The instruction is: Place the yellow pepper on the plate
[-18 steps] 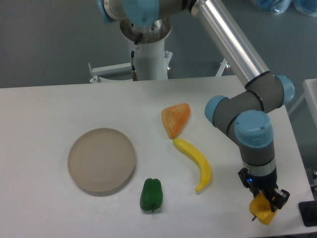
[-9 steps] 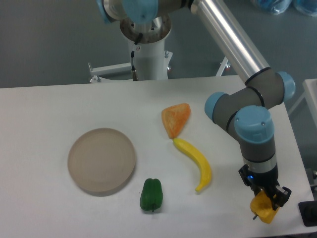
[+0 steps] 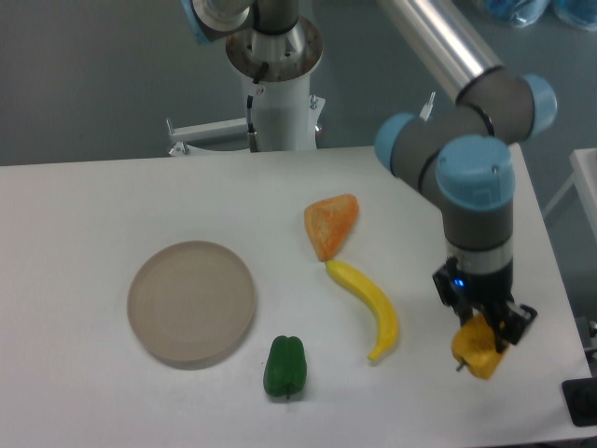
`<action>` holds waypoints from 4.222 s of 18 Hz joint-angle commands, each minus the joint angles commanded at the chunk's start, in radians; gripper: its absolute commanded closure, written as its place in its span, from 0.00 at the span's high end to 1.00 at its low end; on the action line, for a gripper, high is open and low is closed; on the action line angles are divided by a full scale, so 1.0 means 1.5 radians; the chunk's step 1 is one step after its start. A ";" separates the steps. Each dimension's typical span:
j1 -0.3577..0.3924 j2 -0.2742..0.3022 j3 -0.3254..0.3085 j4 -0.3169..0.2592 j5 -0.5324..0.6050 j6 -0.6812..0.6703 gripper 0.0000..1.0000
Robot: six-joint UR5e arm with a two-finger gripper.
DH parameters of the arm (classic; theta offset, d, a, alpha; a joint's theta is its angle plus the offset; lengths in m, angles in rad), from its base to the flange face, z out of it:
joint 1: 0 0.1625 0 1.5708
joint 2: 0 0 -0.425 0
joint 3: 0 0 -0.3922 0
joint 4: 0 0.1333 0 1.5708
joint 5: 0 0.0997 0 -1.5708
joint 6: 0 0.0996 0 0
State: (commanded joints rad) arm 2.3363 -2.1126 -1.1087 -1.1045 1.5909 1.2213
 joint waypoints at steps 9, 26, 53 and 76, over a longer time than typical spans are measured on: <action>-0.118 0.144 -0.174 -0.019 -0.033 -0.310 0.40; -0.271 0.089 -0.326 0.148 -0.087 -0.609 0.40; -0.287 0.063 -0.356 0.155 -0.085 -0.596 0.43; -0.185 0.135 -0.344 0.152 -0.084 -0.517 1.00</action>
State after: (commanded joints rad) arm 2.0583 -1.9099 -1.6245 -0.8759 1.4650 0.4460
